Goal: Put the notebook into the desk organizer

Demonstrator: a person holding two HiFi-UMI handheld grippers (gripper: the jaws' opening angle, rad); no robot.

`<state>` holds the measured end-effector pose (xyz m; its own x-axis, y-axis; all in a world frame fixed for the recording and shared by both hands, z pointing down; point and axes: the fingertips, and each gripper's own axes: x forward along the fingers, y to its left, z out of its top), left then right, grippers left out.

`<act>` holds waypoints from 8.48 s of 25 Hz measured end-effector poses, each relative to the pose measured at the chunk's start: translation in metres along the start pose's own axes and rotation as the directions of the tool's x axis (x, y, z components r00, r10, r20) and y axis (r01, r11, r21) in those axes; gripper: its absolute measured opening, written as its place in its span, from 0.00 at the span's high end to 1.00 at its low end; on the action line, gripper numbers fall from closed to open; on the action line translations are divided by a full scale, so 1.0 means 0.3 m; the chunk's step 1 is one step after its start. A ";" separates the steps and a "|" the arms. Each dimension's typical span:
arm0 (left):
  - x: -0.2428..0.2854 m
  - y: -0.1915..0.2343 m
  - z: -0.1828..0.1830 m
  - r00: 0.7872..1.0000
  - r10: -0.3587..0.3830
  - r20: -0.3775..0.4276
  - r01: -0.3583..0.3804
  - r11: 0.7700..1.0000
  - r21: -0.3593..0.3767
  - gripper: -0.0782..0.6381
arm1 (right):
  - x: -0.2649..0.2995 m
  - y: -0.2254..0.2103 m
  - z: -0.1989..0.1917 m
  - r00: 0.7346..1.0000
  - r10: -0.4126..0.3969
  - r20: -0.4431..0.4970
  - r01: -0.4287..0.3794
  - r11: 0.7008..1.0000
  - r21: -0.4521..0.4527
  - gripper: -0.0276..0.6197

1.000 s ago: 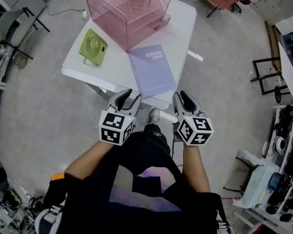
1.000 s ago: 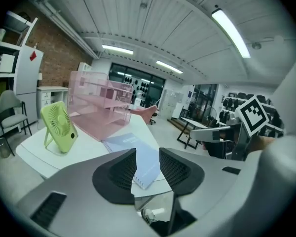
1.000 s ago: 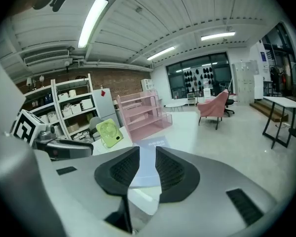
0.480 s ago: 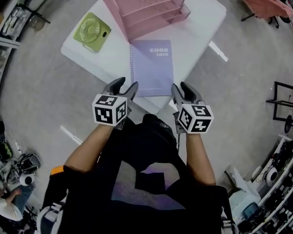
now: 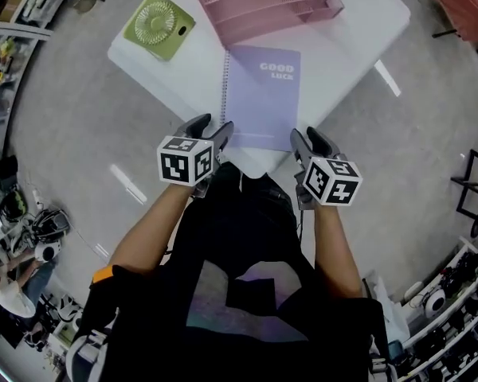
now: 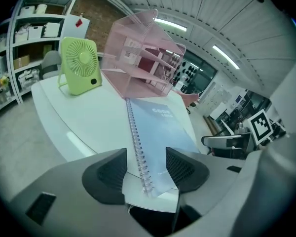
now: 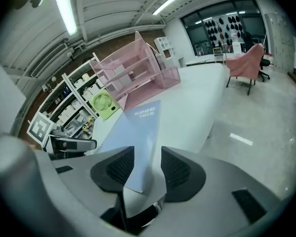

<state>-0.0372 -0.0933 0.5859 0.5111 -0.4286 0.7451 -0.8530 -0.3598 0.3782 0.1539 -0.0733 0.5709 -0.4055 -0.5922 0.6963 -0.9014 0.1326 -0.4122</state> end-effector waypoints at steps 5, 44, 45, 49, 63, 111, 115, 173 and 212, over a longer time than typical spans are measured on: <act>0.037 -0.023 -0.036 0.999 -0.040 -0.035 0.040 0.999 -0.001 0.56 | 0.021 -0.001 -0.048 0.999 -0.006 -0.037 0.008 0.999 0.049 0.67; 0.040 -0.082 -0.127 0.989 -0.101 -0.111 0.098 0.995 -0.037 0.73 | 0.037 -0.016 -0.181 0.978 0.188 -0.093 -0.131 0.893 0.430 0.65; 0.038 -0.086 -0.129 0.988 -0.104 -0.112 0.099 0.994 -0.042 0.73 | 0.033 -0.016 -0.179 0.979 0.182 -0.097 -0.123 0.895 0.429 0.68; 0.035 -0.096 -0.141 0.987 -0.110 -0.118 0.105 0.993 -0.049 0.73 | 0.005 -0.002 -0.166 0.979 0.170 -0.117 -0.112 0.914 0.390 0.77; -0.014 -0.084 -0.179 0.973 -0.221 -0.060 0.201 0.950 -0.239 0.61 | -0.065 0.100 -0.053 0.887 0.451 0.100 -0.394 0.625 0.674 0.89; -0.328 -0.412 0.294 0.890 -0.446 0.094 0.424 0.885 0.192 0.79 | -0.456 0.374 0.274 0.959 0.022 0.281 -0.066 0.987 0.147 0.88; -0.387 -0.484 0.371 0.861 -0.493 0.127 0.450 0.853 0.263 0.80 | -0.538 0.390 0.330 0.936 -0.032 0.350 -0.011 0.993 0.120 0.88; -0.131 -0.137 1.183 0.944 0.290 0.159 -0.282 0.957 -0.073 0.75 | 0.135 0.348 1.246 0.974 0.204 0.099 -0.141 0.887 -0.439 0.83; -0.230 -0.157 1.183 0.917 0.317 0.243 -0.322 0.947 -0.019 0.55 | 0.147 0.255 1.250 0.942 0.087 0.323 -0.001 0.966 -0.257 0.84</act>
<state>0.0053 -0.3410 0.3217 0.2243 -0.7082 0.6695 -0.9739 -0.1866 0.1289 0.1240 -0.3874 0.3496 -0.4112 -0.8033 0.4308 -0.9099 0.3329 -0.2476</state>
